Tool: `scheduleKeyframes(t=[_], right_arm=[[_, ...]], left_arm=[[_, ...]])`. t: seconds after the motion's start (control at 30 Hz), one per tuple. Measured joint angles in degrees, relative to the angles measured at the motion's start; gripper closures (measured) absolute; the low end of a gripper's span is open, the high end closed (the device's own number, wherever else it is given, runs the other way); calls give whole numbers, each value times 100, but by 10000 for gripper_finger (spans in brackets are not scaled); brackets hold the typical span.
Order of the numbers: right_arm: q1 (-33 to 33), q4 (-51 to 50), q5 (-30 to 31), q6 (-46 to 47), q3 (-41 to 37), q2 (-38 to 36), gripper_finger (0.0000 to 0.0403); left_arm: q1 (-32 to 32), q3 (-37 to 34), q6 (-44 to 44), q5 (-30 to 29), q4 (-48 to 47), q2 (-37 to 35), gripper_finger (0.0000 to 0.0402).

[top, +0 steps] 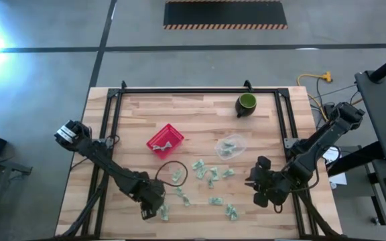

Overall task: Pick and place items into bin
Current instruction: Put the stevia packet into the red bin

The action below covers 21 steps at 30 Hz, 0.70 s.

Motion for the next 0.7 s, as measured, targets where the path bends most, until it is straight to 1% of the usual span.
scheduleKeyframes(t=[0.17, 0.53, 0.63, 0.7], right_arm=[[0, -2, 3, -4, -8, 0, 338], [0, -3, 17, -199, -52, 2, 340], [0, -2, 17, -200, -124, 2, 340], [0, 25, 17, -199, -170, 2, 341]], left_arm=[[-150, -26, -699, 16, 595, -45, 290], [-415, -172, -2203, 10, 598, -39, 289], [-432, -207, -2450, 14, 593, -37, 279], [-430, -208, -2566, 10, 600, -37, 263]])
